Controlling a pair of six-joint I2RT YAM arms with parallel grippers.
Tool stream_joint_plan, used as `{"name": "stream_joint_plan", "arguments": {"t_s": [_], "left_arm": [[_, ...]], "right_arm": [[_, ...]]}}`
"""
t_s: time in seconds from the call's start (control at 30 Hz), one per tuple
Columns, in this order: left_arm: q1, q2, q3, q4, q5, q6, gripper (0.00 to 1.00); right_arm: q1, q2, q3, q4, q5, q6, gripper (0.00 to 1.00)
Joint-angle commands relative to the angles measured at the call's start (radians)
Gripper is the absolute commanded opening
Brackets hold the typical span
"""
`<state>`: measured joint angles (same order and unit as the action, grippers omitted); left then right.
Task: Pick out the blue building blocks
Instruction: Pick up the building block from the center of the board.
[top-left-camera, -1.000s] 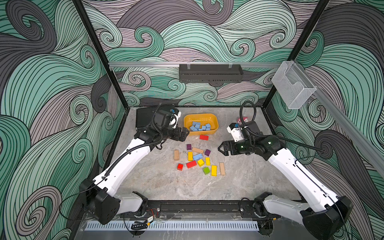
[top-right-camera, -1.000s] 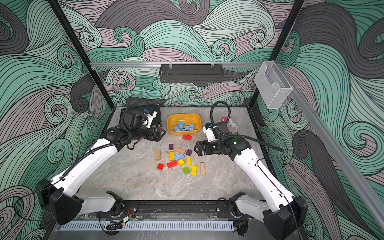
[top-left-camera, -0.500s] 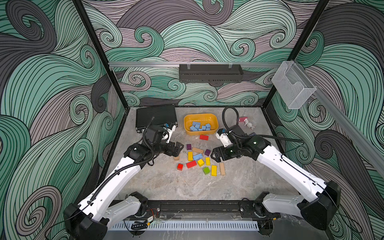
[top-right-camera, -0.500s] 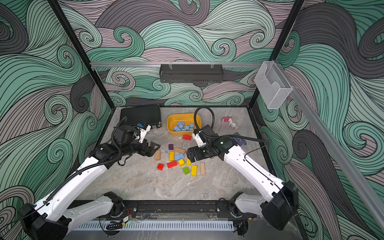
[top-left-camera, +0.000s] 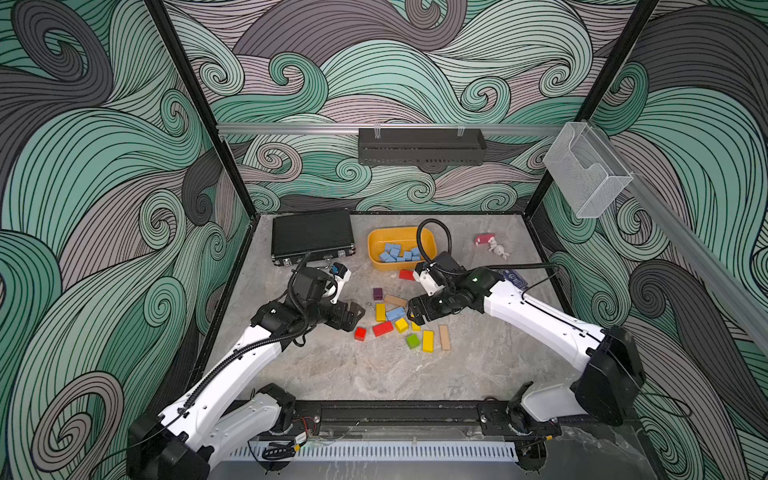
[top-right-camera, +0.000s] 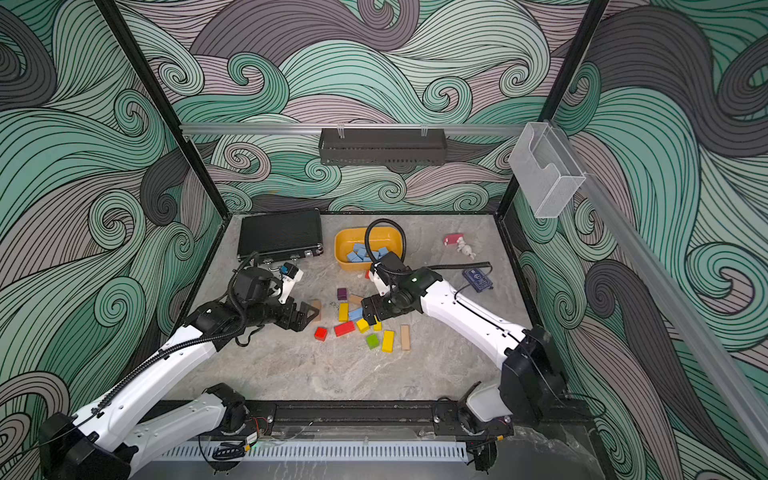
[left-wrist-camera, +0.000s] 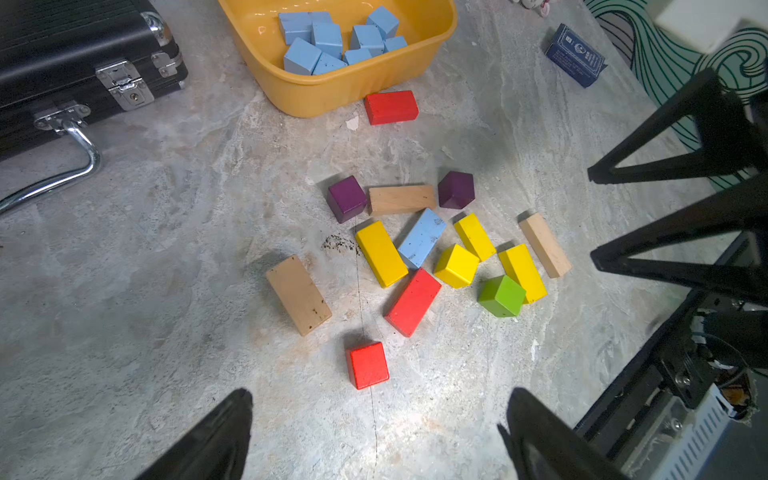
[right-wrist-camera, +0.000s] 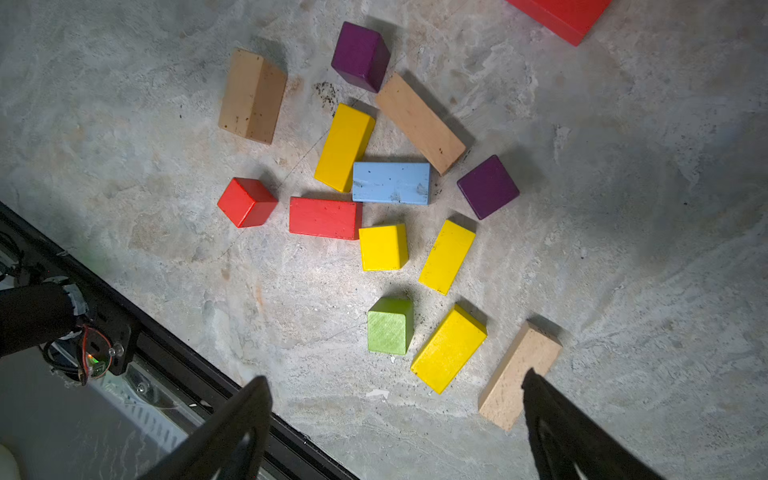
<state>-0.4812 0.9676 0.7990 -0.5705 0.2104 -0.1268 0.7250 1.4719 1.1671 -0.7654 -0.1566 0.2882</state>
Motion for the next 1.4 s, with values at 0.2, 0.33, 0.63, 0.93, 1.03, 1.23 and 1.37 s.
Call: {"name": "stream_joint_plan", "arguments": {"t_s": [0.2, 0.33, 0.63, 0.93, 1.03, 1.23, 1.37], "left_arm": [[-0.006, -0.034, -0.038, 0.04, 0.017, 0.015, 0.94], [-0.005, -0.045, -0.058, 0.039, 0.015, 0.026, 0.94], [-0.005, -0.073, -0.096, 0.041, -0.007, 0.031, 0.94], [-0.005, -0.104, -0.105, 0.029, -0.04, 0.037, 0.94], [-0.005, -0.106, -0.112, 0.027, -0.046, 0.041, 0.94], [-0.005, -0.105, -0.114, 0.023, -0.046, 0.05, 0.94], [-0.005, -0.107, -0.118, 0.02, -0.049, 0.053, 0.94]], "right_arm": [[0.025, 0.142, 0.086, 0.056, 0.003, -0.025, 0.91], [0.033, 0.192, 0.099, 0.069, 0.005, -0.022, 0.88], [0.049, 0.306, 0.149, 0.075, 0.019, -0.019, 0.84], [0.056, 0.386, 0.186, 0.079, 0.054, -0.012, 0.84], [0.057, 0.406, 0.192, 0.079, 0.063, -0.009, 0.84], [0.059, 0.437, 0.196, 0.089, 0.08, 0.001, 0.84], [0.059, 0.459, 0.206, 0.099, 0.082, 0.006, 0.84]]}}
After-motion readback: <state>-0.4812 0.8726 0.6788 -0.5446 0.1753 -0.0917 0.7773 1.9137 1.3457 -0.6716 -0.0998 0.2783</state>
